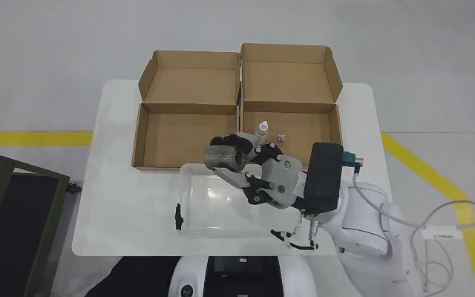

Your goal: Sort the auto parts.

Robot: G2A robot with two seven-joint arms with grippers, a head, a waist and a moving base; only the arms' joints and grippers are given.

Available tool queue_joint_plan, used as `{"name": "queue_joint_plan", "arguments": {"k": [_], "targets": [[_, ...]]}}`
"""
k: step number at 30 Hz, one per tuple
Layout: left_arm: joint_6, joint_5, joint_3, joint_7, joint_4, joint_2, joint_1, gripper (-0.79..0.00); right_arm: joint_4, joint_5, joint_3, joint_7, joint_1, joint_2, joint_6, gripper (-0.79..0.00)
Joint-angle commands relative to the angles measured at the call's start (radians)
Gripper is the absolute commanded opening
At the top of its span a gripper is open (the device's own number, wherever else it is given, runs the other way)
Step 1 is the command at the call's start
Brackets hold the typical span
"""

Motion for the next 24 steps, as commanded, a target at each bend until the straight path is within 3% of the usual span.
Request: {"name": "queue_joint_plan", "arguments": {"k": [1,9,24], "targets": [[0.000,0.000,0.000,0.000,0.000,0.000,0.000,0.000,0.000,0.000,0.000,0.000,0.000,0.000,0.000,-0.785],[0.000,0.000,0.000,0.000,0.000,0.000,0.000,0.000,0.027,0.006,-0.017,0.004,0.004,0.000,0.003,-0.785],[0.000,0.000,0.000,0.000,0.000,0.000,0.000,0.000,0.289,0.076,-0.175,0.101,0.214,-0.023,0.080,-0.785]]}}
